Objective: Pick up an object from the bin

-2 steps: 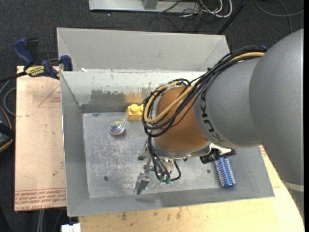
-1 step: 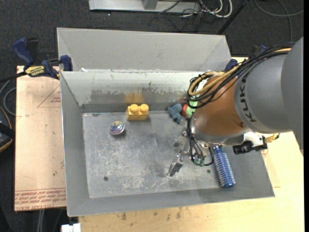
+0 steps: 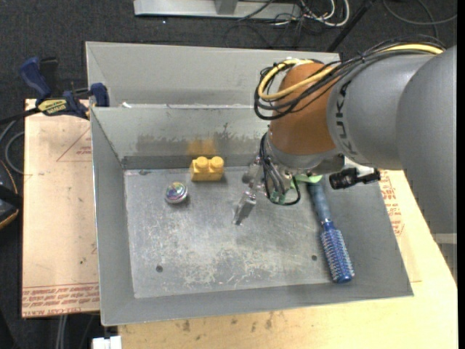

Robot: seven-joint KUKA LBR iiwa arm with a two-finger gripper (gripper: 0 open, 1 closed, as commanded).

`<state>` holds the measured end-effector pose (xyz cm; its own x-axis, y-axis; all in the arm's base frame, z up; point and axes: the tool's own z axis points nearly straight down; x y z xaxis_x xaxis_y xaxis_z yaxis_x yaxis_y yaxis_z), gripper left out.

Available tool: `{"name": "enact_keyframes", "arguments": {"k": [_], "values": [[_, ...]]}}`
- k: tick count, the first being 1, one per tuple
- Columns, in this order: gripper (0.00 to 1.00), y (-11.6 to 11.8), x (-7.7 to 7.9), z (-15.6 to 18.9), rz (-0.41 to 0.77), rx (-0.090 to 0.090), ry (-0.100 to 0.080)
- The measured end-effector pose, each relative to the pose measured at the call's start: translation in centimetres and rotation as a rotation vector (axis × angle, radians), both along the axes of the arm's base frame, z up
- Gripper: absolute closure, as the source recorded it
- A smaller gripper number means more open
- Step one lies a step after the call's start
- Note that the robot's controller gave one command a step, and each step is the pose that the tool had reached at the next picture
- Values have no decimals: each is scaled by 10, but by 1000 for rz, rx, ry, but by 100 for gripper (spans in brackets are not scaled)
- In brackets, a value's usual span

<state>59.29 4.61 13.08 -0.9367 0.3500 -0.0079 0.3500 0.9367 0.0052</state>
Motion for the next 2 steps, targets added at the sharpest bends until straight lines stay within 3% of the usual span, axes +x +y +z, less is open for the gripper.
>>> {"name": "enact_keyframes", "arguments": {"k": [1, 2], "values": [[0, 53, 45, 16, 8, 2, -1], [0, 51, 48, -11, 23, -1, 3]]}}
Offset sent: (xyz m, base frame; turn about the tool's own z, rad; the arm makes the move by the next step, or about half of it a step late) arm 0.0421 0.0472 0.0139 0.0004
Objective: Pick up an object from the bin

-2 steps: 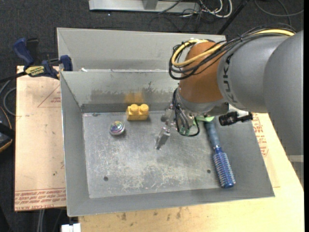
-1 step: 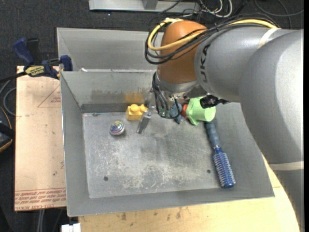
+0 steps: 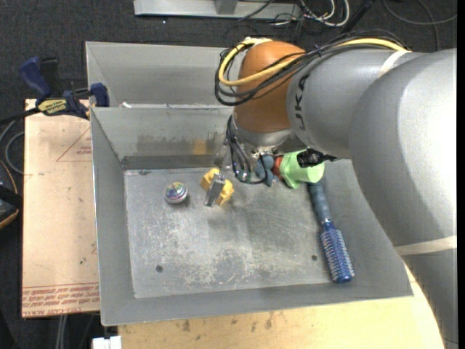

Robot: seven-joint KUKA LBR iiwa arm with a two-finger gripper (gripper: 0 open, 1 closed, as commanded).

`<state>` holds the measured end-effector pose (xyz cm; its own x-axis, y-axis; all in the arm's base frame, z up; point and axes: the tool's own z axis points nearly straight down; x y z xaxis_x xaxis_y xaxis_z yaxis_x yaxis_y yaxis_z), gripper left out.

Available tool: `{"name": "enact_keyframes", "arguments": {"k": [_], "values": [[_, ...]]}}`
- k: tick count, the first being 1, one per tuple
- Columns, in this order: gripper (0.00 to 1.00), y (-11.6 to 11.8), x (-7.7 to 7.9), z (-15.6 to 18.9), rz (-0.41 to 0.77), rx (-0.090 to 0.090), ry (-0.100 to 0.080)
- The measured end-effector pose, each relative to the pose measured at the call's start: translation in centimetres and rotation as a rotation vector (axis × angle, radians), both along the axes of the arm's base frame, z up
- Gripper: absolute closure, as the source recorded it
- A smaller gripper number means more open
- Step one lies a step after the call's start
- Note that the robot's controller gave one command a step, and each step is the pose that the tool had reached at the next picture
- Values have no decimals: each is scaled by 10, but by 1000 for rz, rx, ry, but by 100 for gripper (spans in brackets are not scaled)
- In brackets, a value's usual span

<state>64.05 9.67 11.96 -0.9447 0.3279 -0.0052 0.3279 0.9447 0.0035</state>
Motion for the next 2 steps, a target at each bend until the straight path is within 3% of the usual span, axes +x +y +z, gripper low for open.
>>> {"name": "enact_keyframes", "arguments": {"k": [1, 2], "values": [[0, -50, 17, -41, 57, 5, 5], [100, -49, 19, -38, 59, 1, -6]]}}
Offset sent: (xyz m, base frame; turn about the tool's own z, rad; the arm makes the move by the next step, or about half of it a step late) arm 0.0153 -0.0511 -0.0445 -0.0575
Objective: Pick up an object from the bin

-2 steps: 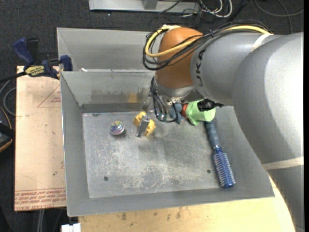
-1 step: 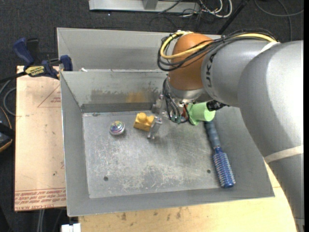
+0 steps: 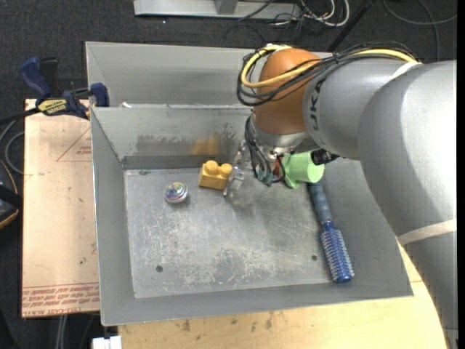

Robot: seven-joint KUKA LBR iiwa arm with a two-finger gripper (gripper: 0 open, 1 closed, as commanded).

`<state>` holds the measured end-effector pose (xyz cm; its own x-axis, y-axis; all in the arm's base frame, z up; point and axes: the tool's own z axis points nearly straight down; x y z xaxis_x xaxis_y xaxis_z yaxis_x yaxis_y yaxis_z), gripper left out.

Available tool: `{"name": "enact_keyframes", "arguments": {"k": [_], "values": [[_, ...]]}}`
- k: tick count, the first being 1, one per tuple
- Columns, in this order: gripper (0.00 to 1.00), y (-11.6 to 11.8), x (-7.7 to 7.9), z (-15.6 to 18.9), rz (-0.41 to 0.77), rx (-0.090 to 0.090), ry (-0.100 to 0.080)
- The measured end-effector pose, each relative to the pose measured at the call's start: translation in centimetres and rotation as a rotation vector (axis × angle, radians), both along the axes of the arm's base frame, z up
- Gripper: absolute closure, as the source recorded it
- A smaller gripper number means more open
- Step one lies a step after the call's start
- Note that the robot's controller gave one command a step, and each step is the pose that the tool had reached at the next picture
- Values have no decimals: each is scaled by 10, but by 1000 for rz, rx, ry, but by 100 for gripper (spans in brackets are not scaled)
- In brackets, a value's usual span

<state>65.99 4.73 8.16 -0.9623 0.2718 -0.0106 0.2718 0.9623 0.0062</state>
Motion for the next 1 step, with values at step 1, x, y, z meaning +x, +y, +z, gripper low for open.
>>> {"name": "enact_keyframes", "arguments": {"k": [1], "values": [[100, 0, -26, 139, -68, -1, 0]]}}
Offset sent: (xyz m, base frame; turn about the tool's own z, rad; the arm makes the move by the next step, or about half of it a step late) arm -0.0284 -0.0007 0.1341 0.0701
